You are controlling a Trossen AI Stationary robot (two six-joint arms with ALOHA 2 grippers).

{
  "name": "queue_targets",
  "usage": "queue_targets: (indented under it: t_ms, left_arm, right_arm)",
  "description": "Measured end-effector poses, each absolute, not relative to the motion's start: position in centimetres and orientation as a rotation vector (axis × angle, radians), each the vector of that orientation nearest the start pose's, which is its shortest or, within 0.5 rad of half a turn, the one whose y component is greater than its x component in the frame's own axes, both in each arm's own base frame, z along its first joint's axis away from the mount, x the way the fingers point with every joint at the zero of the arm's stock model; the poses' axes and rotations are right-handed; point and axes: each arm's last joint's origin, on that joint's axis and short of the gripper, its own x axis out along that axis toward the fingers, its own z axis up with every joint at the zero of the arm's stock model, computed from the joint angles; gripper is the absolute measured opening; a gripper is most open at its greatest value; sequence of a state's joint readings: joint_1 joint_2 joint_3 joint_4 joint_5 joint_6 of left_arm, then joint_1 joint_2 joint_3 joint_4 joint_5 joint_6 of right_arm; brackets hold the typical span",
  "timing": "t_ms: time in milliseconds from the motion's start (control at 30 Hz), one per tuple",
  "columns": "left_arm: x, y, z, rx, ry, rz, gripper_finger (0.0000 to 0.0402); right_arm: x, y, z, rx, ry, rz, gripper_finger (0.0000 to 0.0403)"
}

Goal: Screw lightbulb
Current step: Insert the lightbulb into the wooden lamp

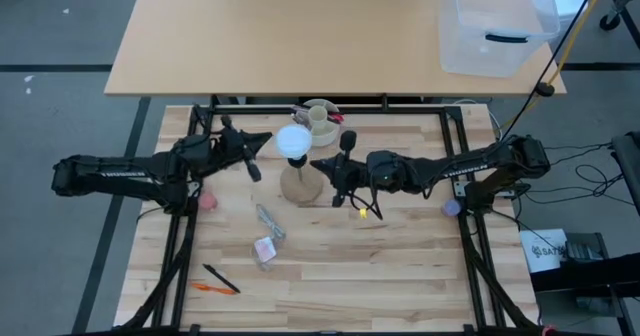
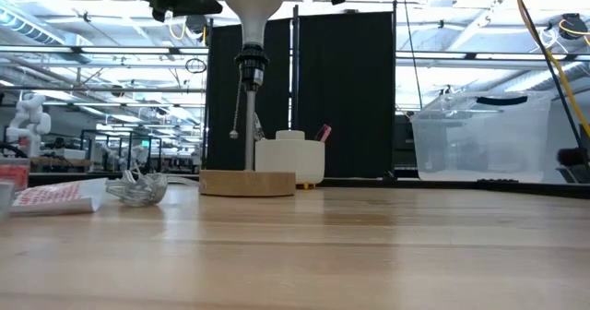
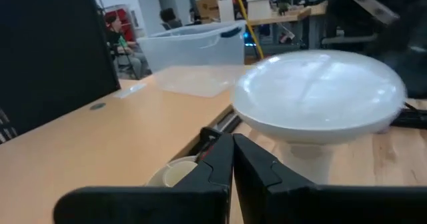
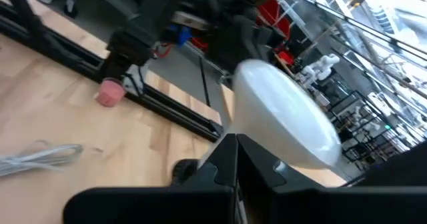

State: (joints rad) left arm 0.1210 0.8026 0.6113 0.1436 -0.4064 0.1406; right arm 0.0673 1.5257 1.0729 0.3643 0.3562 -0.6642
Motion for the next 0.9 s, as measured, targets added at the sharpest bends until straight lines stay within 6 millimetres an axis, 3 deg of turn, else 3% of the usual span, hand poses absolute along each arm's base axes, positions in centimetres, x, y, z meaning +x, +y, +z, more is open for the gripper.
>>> queue_targets:
  t_ms: [533, 700, 900]
  left_arm:
    - [17.5, 3.1, 28.9, 0.105, 0.216, 0.480, 0.0016]
    - [17.6, 2.5, 28.7, 0.083, 0.226, 0.386, 0.0016]
    - [18.0, 1.6, 30.0, 0.105, 0.084, 0.213, 0.0016]
  right_arm:
    - [34.6, 3.1, 29.2, -0.681, 0.302, -0.160, 0.0000]
    - [34.7, 1.5, 29.4, -0.669, 0.294, -0.223, 0.0000]
    - [34.8, -1.5, 30.4, -0.659, 0.237, -0.336, 0.0000]
